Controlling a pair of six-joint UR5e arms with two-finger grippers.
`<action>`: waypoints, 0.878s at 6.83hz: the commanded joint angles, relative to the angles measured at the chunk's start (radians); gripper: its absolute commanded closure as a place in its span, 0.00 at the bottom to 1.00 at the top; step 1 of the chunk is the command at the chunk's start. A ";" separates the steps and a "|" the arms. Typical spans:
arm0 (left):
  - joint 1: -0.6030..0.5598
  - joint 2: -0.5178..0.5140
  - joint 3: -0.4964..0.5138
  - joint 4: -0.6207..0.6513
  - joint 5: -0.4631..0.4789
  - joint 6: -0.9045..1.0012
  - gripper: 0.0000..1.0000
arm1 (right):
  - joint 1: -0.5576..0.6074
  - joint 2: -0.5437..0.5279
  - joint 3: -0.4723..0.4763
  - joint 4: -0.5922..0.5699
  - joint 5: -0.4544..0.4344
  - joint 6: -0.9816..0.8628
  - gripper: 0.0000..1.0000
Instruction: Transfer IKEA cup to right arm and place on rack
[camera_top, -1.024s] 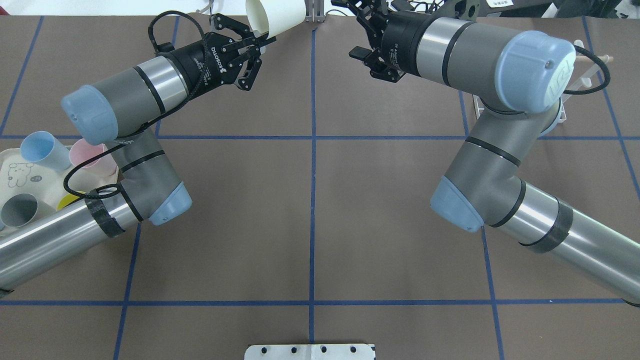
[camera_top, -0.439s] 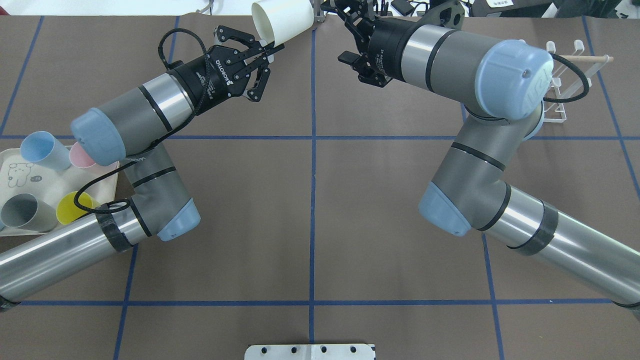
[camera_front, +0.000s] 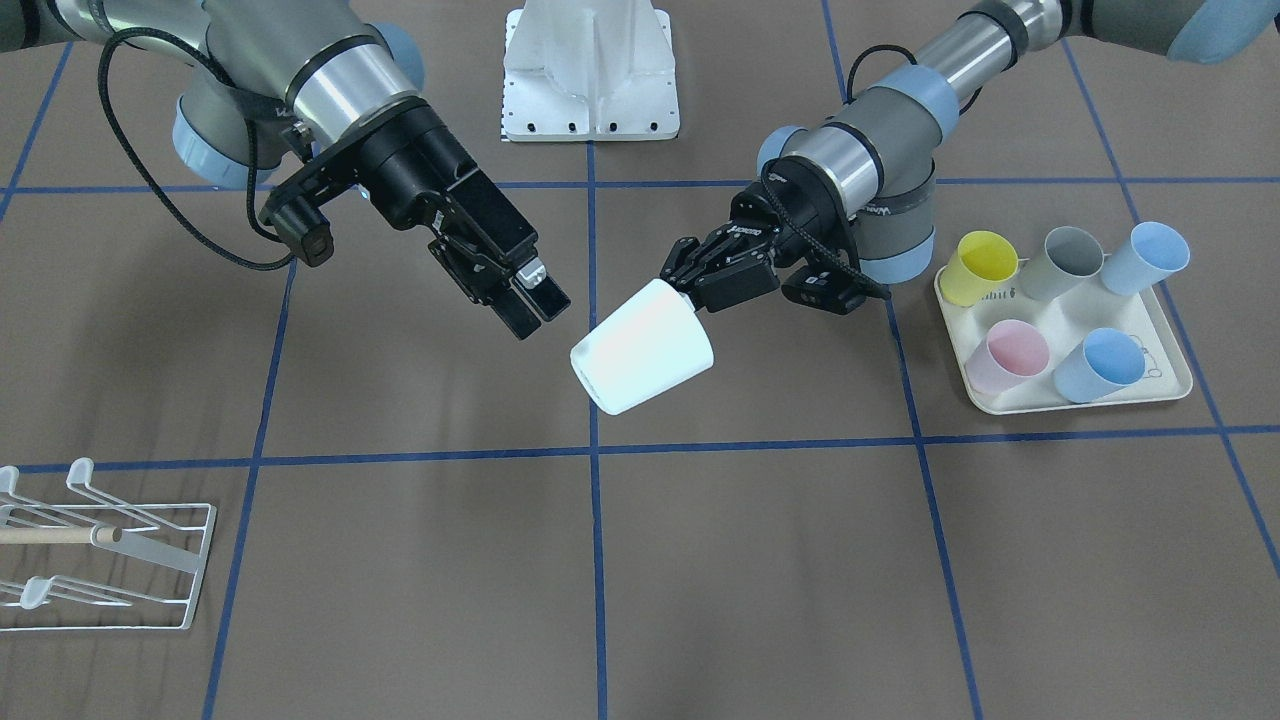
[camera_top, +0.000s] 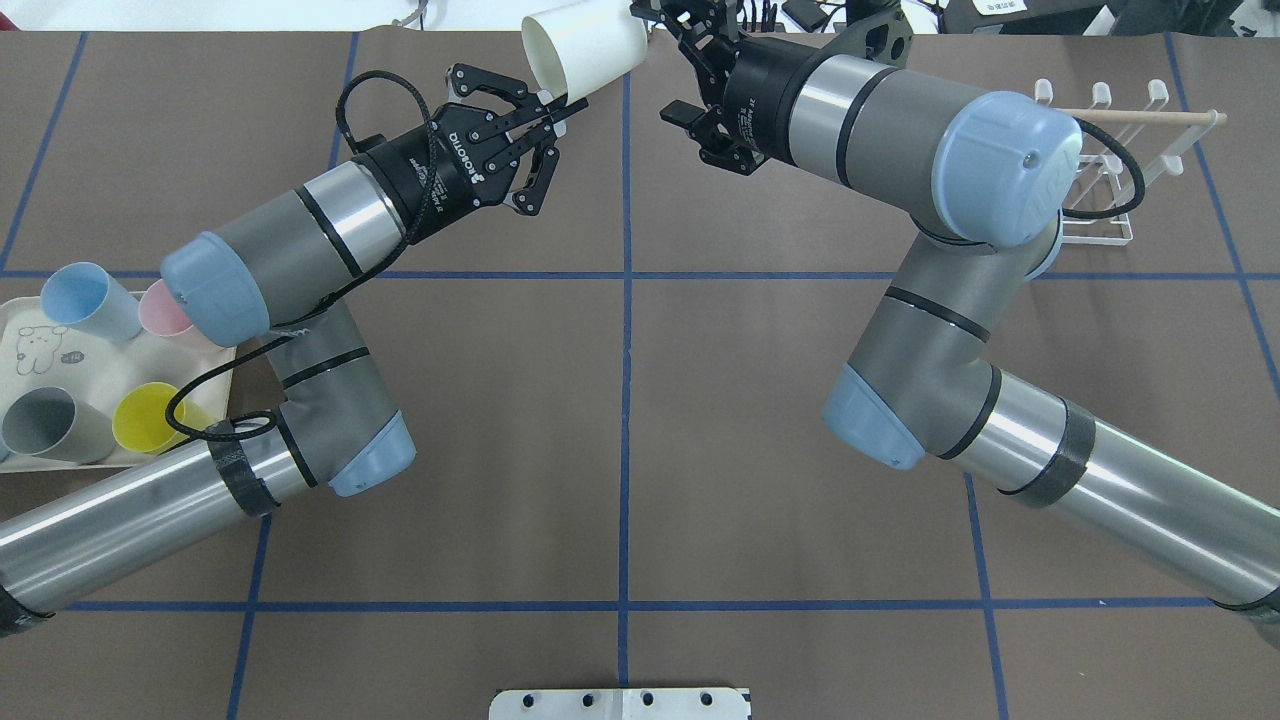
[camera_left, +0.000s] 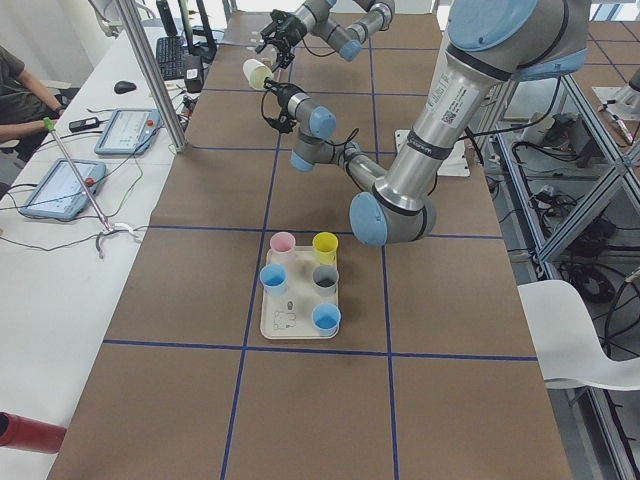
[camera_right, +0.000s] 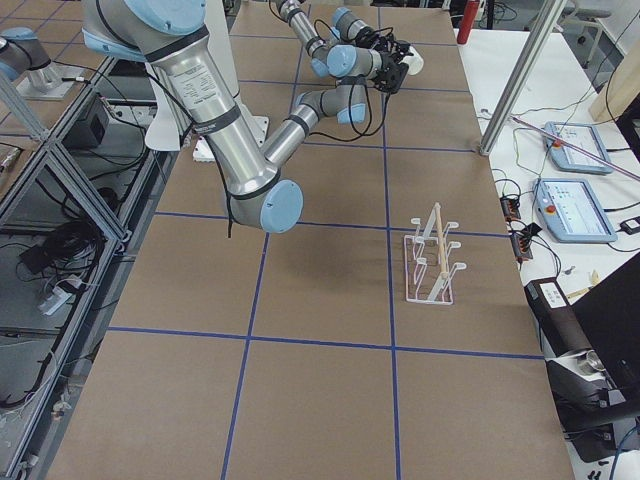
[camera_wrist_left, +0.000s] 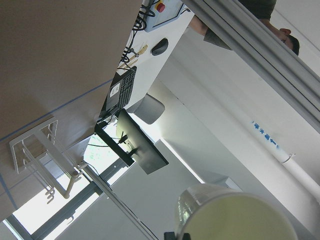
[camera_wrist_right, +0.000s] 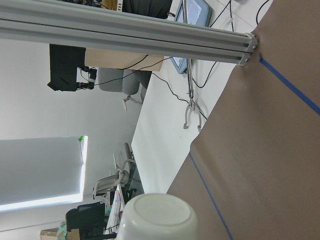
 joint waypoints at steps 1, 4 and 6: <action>0.010 -0.020 0.001 0.000 0.007 0.001 1.00 | -0.002 0.000 -0.007 0.002 0.000 0.000 0.00; 0.033 -0.025 0.003 0.001 0.017 0.002 1.00 | -0.002 0.005 -0.018 0.003 0.000 0.000 0.00; 0.039 -0.027 0.004 0.004 0.017 0.002 1.00 | -0.002 0.015 -0.021 0.000 0.000 0.000 0.00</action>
